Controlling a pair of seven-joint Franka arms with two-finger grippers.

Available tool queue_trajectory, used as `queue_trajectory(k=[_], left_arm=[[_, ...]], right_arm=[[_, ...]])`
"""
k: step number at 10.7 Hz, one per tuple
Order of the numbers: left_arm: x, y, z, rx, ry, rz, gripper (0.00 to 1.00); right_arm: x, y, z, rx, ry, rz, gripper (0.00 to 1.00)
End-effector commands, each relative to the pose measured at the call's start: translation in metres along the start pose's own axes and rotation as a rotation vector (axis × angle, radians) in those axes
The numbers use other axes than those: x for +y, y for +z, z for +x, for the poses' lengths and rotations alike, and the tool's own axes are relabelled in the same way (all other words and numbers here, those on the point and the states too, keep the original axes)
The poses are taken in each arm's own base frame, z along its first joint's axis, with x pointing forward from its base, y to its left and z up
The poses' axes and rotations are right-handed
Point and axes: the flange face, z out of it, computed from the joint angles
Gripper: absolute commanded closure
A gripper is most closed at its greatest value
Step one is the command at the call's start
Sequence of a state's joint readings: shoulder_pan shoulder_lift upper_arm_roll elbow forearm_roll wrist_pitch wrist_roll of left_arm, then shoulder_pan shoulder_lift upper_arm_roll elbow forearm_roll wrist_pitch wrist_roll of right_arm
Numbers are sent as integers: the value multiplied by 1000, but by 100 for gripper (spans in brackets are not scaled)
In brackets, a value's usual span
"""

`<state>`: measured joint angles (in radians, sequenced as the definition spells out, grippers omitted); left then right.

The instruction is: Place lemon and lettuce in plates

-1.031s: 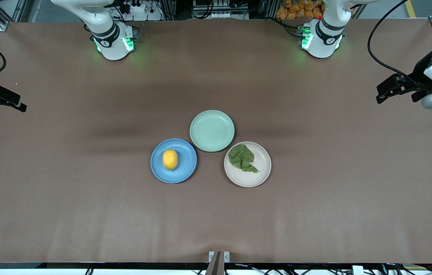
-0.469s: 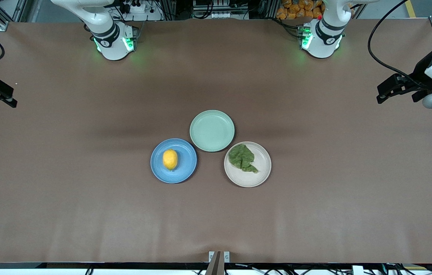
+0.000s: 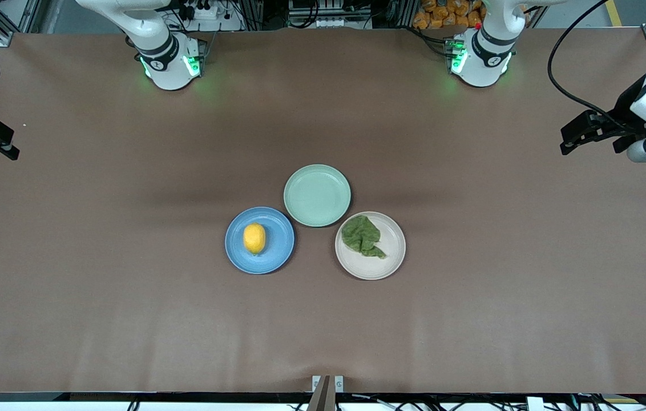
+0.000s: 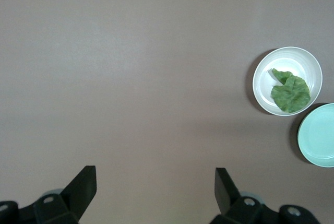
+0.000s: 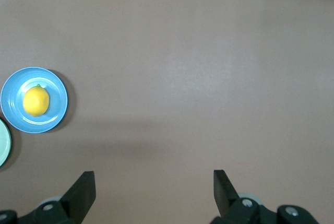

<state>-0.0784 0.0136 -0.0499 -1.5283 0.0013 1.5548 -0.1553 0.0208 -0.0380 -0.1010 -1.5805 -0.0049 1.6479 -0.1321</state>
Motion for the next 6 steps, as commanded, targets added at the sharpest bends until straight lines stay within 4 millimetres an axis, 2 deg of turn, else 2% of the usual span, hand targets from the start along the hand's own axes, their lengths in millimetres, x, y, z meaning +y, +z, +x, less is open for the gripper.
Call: queue_trajectory(k=[1, 6], left_arm=[[-1, -4, 3, 6, 24, -17, 0], [-2, -4, 3, 6, 23, -17, 0]], right_arm=[[2, -2, 8, -25, 29, -19, 0], [5, -4, 7, -24, 88, -10, 0]])
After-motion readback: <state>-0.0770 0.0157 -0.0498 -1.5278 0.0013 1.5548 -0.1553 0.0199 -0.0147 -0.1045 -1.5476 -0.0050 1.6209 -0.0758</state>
